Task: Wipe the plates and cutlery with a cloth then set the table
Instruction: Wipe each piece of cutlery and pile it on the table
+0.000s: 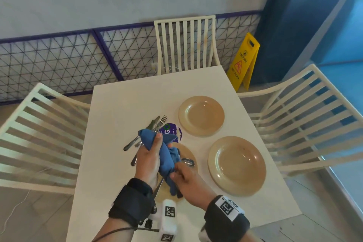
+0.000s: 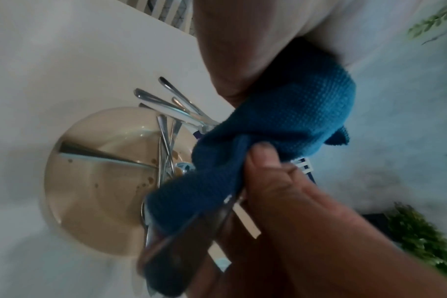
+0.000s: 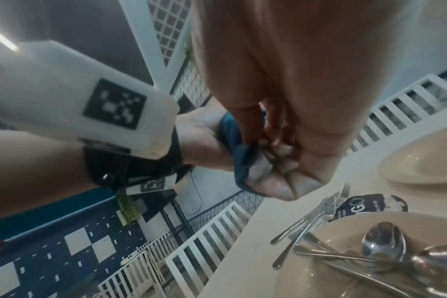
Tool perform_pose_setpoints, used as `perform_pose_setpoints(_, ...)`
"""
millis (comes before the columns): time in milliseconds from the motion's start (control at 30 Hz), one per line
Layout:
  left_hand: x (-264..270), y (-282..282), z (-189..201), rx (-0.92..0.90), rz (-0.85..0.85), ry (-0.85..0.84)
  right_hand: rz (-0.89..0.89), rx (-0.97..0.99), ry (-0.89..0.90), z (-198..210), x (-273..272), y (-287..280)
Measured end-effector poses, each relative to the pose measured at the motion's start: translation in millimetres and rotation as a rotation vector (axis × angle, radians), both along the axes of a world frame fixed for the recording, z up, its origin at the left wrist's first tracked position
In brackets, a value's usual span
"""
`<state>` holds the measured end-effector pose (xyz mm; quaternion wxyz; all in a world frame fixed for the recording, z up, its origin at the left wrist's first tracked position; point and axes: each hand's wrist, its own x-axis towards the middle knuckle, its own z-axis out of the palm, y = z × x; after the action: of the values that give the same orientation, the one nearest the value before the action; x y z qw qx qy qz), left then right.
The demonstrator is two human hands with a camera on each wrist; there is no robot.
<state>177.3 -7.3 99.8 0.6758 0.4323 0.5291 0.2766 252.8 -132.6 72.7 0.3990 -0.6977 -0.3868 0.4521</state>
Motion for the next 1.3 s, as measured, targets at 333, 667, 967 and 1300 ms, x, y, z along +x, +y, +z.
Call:
perform_pose_setpoints(333, 12, 9, 23, -0.119, 0.004, -0.231, -0.018, 0.091, -0.044, 30, 24, -17)
perform_pose_setpoints(667, 1, -8, 31, -0.042, -0.175, -0.153, -0.108, -0.032, 0.06, 48, 31, -26)
perform_pose_setpoints(967, 2, 4, 27, -0.319, 0.088, -0.212, -0.072, -0.056, 0.045, 67, 29, -32)
perform_pose_setpoints(1300, 5, -19, 27, -0.356, 0.032, -0.38, -0.14, -0.05, 0.12, 65, 24, -25)
